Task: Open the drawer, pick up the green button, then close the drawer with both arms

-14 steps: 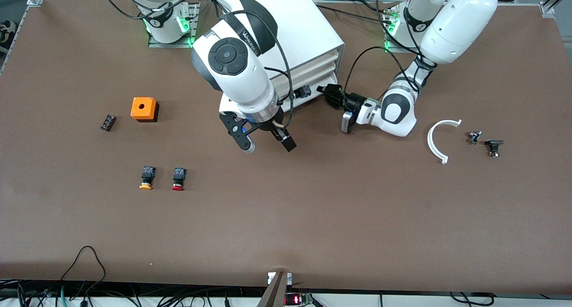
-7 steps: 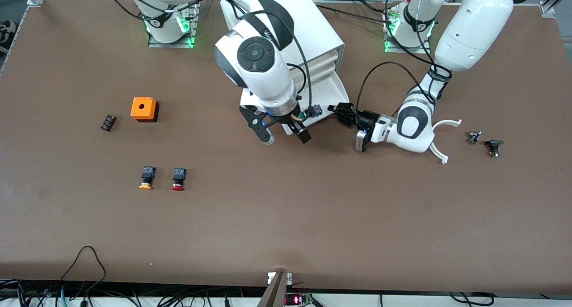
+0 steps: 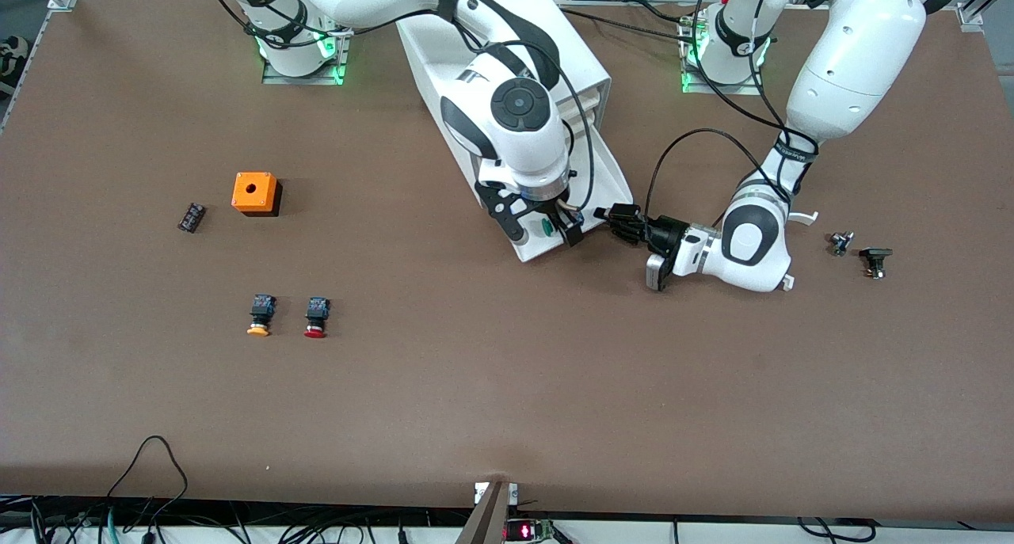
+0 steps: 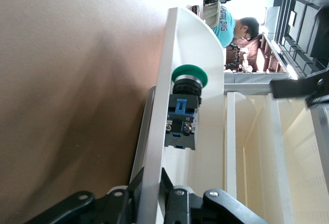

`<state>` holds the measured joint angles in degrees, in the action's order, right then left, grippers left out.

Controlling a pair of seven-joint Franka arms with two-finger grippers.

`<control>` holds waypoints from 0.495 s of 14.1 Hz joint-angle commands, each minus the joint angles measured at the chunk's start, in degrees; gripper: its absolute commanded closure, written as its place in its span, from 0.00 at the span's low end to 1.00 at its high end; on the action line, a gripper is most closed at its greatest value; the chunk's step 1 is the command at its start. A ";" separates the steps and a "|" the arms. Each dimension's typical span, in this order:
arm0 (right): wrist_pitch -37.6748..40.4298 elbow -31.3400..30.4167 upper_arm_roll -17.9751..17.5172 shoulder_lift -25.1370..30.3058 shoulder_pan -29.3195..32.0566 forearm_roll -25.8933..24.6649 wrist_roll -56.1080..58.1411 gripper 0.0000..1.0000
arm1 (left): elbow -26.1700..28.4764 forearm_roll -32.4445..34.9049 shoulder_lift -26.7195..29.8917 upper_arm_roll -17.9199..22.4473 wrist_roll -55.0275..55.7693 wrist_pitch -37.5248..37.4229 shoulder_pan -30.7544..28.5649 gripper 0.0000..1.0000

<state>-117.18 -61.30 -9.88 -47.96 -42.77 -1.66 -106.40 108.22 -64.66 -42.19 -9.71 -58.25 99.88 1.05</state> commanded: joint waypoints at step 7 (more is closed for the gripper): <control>-4.81 2.33 1.00 -6.00 -3.28 -1.24 -4.43 0.00 | -3.88 4.52 4.47 0.48 13.22 -4.16 -2.01 0.00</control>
<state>-121.04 -61.25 -9.43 -51.91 -44.82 -1.66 -109.11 105.25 -64.03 -41.56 -9.56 -50.72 97.43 -0.59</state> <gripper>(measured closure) 0.000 0.159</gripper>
